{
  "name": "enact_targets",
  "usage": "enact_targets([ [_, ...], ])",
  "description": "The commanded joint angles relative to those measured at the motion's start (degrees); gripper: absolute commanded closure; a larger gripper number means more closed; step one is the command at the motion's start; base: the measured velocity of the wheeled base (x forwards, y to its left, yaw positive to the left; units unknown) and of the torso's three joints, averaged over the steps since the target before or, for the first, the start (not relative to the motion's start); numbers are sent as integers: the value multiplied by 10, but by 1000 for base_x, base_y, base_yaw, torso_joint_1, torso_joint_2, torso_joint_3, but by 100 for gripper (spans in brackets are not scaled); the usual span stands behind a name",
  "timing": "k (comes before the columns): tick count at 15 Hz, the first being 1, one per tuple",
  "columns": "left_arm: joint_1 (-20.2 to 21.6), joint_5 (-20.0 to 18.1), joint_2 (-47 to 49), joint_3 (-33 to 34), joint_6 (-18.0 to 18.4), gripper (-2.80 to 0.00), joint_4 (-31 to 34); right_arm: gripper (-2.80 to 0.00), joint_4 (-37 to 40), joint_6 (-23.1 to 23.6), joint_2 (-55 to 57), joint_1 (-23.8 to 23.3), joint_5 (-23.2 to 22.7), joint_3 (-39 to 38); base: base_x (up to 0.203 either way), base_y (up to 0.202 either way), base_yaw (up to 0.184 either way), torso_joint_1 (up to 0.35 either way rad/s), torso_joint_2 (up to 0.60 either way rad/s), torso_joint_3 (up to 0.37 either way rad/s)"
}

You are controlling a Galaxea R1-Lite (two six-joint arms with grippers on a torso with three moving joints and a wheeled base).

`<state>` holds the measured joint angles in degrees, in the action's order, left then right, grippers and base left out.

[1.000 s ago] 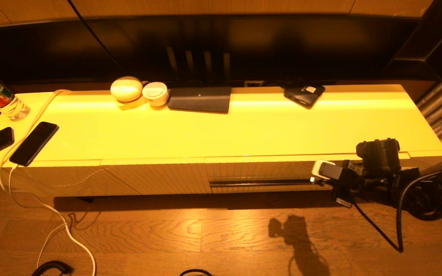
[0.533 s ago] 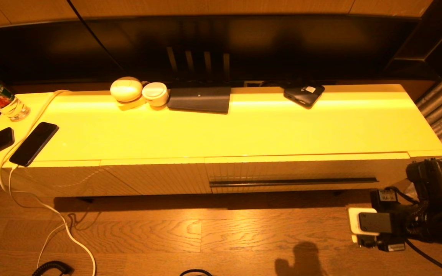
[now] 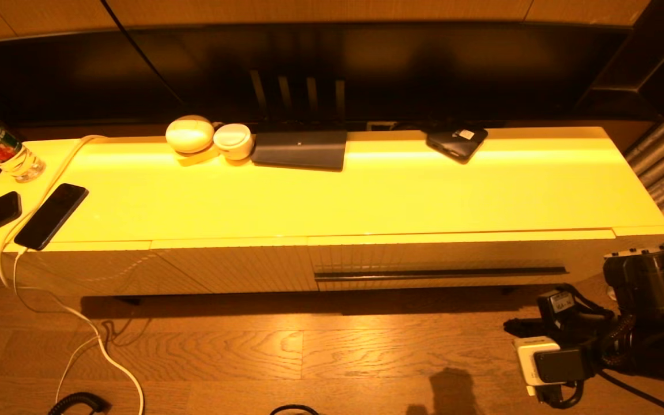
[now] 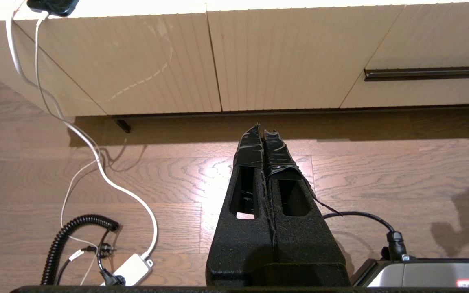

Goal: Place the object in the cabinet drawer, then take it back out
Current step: Open the drawer

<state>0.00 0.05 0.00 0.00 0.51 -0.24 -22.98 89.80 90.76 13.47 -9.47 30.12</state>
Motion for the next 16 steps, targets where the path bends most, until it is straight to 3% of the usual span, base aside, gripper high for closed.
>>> enact_targets([
  [1, 0, 0, 0, 1, 0, 0, 0, 0, -40, 12, 73, 2, -1, 3, 0, 0, 0, 0, 0, 0],
  [3, 0, 0, 0, 1, 0, 0, 0, 0, -54, 15, 108, 1, -2, 9, 0, 0, 0, 0, 0, 0],
  [4, 0, 0, 0, 2, 0, 0, 0, -215, -56, 16, 113, 0, -4, 13, 0, 0, 0, 0, 0, 0],
  [5, 0, 0, 0, 2, 0, 0, 0, -280, -53, 21, 125, -2, -5, 20, 0, 0, 0, 0, 0, 0],
  [7, 0, 0, 0, 1, 0, 0, 0, -280, -43, 26, 135, -8, -5, 30, 0, 0, 0, 0, 0, 0],
  [14, 0, 0, 0, 1, 0, 0, 0, -280, 139, 32, 164, -31, 0, 124, 0, 0, 0, 0, 0, 0],
  [16, 0, 0, 0, 2, 0, 0, 0, -280, 149, 28, 188, -39, 2, 148, 0, 0, 0, 0, 0, 0],
])
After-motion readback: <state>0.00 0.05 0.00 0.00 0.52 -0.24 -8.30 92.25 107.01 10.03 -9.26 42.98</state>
